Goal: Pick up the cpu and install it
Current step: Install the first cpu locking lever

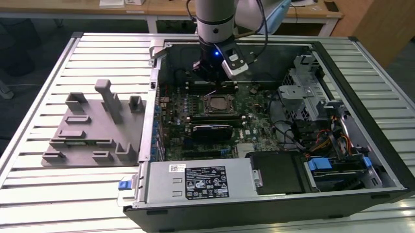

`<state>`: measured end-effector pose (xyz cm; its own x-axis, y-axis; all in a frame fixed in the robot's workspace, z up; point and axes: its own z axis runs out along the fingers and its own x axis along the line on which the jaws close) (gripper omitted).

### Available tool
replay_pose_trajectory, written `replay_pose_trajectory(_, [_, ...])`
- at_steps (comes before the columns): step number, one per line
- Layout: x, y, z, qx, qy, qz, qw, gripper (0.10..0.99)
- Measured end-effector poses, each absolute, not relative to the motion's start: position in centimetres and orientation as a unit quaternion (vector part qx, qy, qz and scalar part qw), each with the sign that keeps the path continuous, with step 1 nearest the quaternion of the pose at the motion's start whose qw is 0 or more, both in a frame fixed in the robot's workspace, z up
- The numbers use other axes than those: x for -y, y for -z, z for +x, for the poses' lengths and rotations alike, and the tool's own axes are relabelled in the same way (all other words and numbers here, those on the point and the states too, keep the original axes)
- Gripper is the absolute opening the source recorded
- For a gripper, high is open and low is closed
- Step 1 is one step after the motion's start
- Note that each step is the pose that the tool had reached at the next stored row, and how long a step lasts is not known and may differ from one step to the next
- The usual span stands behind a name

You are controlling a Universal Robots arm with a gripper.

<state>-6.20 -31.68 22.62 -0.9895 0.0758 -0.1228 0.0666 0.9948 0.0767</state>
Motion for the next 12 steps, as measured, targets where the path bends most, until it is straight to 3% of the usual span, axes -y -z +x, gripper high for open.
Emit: replay_pose_trajectory(12, [31.28,-22.03,-6.2,-0.997,-0.039,0.036,0.063,0.106])
